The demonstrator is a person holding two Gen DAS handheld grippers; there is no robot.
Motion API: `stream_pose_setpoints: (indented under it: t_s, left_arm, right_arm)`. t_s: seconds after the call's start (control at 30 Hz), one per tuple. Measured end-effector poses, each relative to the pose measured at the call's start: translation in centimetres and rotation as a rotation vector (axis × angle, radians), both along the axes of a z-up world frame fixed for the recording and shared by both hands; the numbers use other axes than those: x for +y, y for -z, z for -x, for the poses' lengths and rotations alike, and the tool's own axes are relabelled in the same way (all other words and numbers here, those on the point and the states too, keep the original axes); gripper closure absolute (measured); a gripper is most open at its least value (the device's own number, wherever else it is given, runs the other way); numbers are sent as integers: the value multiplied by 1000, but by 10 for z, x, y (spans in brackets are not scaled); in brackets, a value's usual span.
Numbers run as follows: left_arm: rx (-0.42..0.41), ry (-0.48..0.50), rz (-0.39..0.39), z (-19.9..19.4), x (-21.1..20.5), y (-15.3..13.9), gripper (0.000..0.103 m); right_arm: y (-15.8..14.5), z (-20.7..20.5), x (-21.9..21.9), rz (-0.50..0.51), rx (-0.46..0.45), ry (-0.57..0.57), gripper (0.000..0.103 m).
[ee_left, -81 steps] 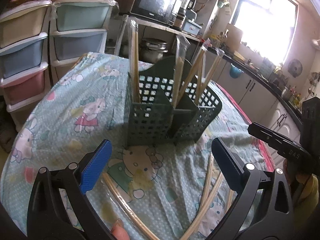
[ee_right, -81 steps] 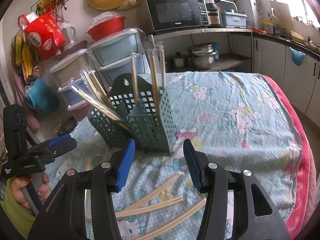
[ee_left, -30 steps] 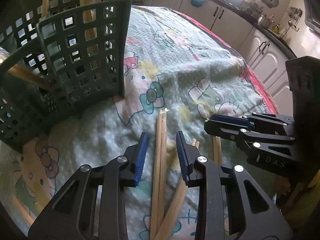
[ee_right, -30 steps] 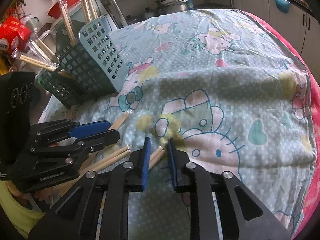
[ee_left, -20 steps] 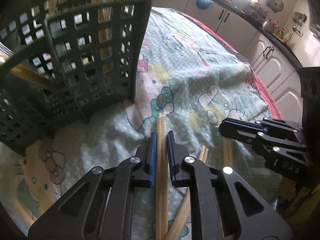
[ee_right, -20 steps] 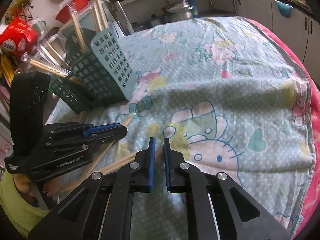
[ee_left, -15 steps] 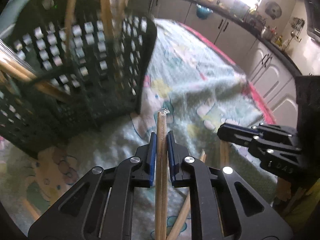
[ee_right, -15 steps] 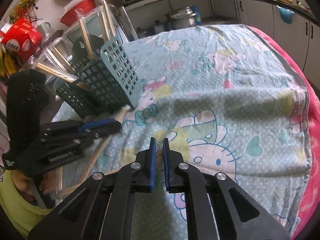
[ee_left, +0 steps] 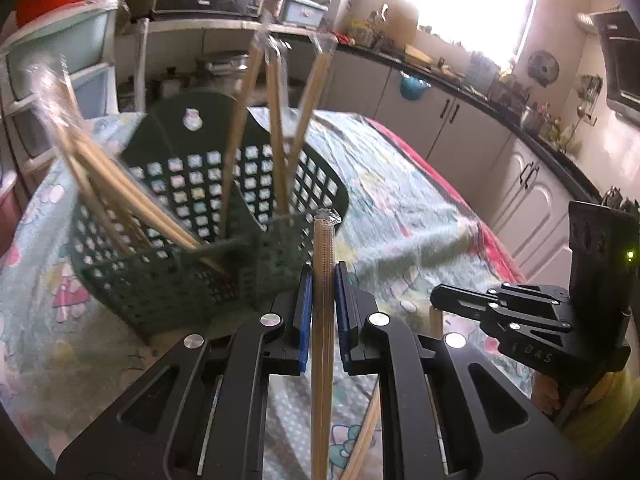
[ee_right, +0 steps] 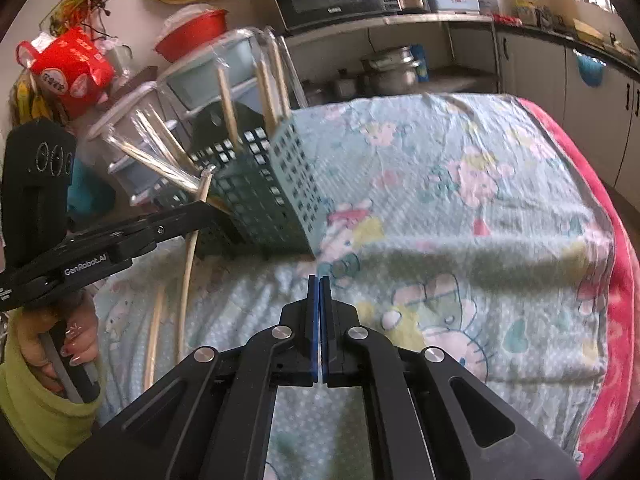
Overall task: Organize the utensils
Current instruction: 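Raise the right tool's chopstick over the caddy while the left tool carries its own there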
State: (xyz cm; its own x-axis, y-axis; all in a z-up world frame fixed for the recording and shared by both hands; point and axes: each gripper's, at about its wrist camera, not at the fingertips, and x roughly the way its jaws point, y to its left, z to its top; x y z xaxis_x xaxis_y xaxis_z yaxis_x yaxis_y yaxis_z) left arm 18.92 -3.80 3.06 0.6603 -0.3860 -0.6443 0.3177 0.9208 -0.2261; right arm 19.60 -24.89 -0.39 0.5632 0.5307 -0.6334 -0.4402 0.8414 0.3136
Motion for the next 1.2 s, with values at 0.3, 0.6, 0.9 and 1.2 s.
stream_pose_setpoints:
  t_s: [0.3, 0.6, 0.9, 1.2]
  left_arm:
    - [-63, -62, 53, 14, 27, -23, 96]
    - [-106, -116, 85, 27, 50, -35, 96]
    - [-157, -164, 118, 34, 72, -54, 96]
    - [-218, -173, 137, 37, 78, -82, 96]
  right_arm:
    - [-38, 16, 12, -27, -118, -54, 102]
    - [-66, 26, 28, -35, -198, -103, 102]
    - [-87, 32, 42, -26, -262, -136, 102]
    - [-116, 38, 54, -24, -339, -166, 102]
